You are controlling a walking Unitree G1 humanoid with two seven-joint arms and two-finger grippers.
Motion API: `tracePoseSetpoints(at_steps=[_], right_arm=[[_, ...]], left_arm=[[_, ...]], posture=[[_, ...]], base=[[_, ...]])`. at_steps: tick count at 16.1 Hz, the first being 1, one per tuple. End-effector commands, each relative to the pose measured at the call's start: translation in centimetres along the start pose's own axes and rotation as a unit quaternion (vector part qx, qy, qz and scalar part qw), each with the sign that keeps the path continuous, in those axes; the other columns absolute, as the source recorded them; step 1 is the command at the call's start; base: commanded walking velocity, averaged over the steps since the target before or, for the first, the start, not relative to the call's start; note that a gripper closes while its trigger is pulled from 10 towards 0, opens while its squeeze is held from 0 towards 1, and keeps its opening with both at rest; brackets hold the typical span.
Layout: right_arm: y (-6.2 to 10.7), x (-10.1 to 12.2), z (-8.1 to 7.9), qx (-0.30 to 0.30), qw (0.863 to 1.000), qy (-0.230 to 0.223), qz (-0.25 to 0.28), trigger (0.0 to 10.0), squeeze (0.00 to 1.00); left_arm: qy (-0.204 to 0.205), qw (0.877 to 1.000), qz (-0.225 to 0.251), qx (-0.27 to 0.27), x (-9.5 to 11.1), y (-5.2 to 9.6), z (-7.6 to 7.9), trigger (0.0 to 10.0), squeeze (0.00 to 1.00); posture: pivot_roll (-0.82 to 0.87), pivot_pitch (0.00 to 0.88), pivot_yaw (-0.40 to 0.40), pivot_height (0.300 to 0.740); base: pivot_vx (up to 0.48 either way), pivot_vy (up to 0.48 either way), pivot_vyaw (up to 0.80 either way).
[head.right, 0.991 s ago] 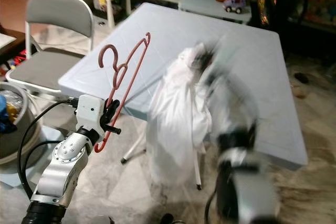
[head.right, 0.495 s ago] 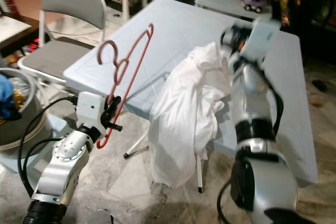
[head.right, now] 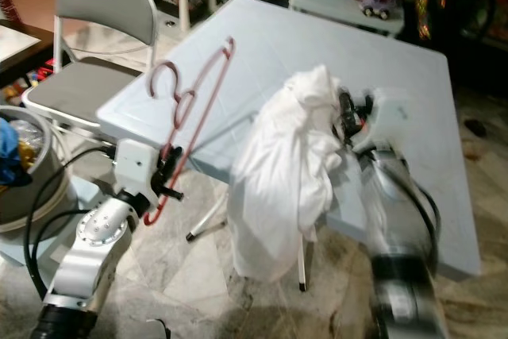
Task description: Hang hanger
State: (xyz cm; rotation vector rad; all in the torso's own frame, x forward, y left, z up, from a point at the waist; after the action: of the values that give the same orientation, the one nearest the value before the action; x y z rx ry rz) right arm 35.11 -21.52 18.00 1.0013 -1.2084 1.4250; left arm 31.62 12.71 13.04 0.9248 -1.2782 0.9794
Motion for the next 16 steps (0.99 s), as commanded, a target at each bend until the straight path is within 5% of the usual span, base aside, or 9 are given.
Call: tracePoseSetpoints(at_steps=[1, 9, 12, 13, 14, 15, 16], right_arm=[[1.2, 0.8, 0.5, 0.027, 1.0, -0.005, -0.003, 10.0, 1.0], [6.5, -0.6, -0.7, 0.185, 0.976, -0.029, -0.11, 10.0, 1.0], [6.9, -2.3, -2.1, 0.175, 0.972, -0.072, -0.139, 10.0, 1.0], [6.9, -3.0, -2.7, 0.164, 0.972, -0.073, -0.152, 10.0, 0.93], [6.8, -3.2, -3.5, 0.158, 0.972, -0.084, -0.152, 10.0, 0.32], [6.6, -3.5, -3.9, 0.133, 0.976, -0.079, -0.156, 10.0, 0.0], [6.5, -4.0, -4.2, 0.099, 0.979, -0.072, -0.164, 10.0, 0.0]], left_arm=[[-0.007, 1.0, -0.019, -0.018, -0.8, 0.4, 0.4, 10.0, 0.0], [0.002, 1.0, -0.02, -0.019, -0.9, 0.0, 0.6, 10.0, 0.0], [-0.001, 1.0, -0.022, -0.018, -0.8, -0.1, 0.2, 10.0, 0.0], [-0.002, 1.0, -0.021, -0.018, -0.8, -0.2, 0.2, 10.0, 0.0], [-0.002, 1.0, -0.021, -0.017, -0.7, -0.1, 0.1, 10.0, 0.0], [-0.002, 1.0, -0.022, -0.015, -0.8, -0.1, 0.1, 10.0, 0.0], [-0.001, 1.0, -0.023, -0.014, -0.9, 0.0, 0.1, 10.0, 0.0]], posture=[[0.29, 0.099, -0.151, 0.74], [0.26, 0.092, -0.132, 0.74], [0.26, 0.094, -0.13, 0.74], [0.26, 0.096, -0.129, 0.74], [0.26, 0.096, -0.129, 0.74], [0.27, 0.098, -0.129, 0.74], [0.27, 0.1, -0.128, 0.74]], base=[[0.0, 0.0, 0.0], [0.0, 0.0, 0.0], [0.0, 0.0, 0.0], [0.0, 0.0, 0.0], [0.0, 0.0, 0.0], [0.0, 0.0, 0.0], [0.0, 0.0, 0.0]])
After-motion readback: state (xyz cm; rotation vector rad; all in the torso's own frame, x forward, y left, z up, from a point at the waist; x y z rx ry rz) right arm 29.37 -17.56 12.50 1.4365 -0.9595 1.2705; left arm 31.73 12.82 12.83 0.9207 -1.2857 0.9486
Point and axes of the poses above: a point about 5 cm out from each wrist's last joint towards the gripper, its own y axis pointing back from the gripper into the wrist, its own x axis along the axis of the wrist's last joint, z = x × y, the point moved 2 cm from there along -y, pointing out of the wrist towards the gripper, and after that the axes turned 12 degrees about y, right-handed, at the moved point
